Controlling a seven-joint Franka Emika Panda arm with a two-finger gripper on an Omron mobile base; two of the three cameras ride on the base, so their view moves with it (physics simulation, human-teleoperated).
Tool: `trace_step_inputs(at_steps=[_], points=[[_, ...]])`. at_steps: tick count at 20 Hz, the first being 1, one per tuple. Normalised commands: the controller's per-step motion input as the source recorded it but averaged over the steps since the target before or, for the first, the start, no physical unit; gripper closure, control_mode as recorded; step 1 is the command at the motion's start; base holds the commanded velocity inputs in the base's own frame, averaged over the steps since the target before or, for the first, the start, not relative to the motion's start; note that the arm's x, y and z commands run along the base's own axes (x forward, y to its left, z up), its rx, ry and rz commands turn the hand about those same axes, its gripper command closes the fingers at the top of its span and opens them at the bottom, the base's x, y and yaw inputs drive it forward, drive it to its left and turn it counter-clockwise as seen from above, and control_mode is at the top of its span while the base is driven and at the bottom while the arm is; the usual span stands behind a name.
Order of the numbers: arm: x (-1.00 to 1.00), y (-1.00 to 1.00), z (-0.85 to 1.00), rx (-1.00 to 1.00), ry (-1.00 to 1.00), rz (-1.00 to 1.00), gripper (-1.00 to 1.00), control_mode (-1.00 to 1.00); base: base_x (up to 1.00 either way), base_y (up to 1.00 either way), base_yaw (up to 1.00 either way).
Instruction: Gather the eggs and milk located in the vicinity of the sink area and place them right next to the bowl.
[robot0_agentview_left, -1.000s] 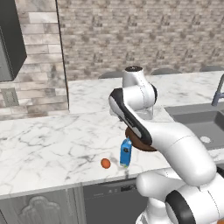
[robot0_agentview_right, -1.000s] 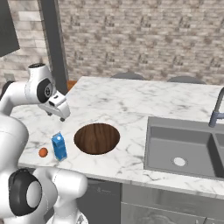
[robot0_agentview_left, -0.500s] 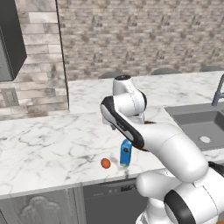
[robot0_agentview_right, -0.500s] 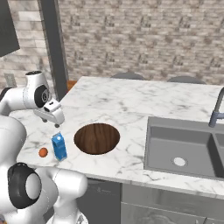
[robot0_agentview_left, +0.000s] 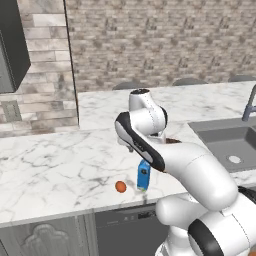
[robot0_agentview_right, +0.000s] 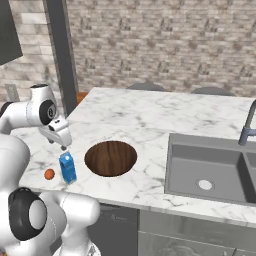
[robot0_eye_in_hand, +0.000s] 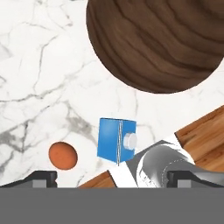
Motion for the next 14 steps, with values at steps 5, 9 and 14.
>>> trace_step_inputs(at_steps=[5,9,14], points=[[-0.17,-0.23,0.0,0.0,0.0,-0.06,-1.0,-1.0,0.0,0.0,0.0],[0.02,-0.05,-0.02,0.0,0.0,-0.01,-1.0,-1.0,0.0,0.0,0.0],[0.0,0.0,-0.07,0.0,0.0,0.0,-1.0,-1.0,0.0,0.0,0.0]])
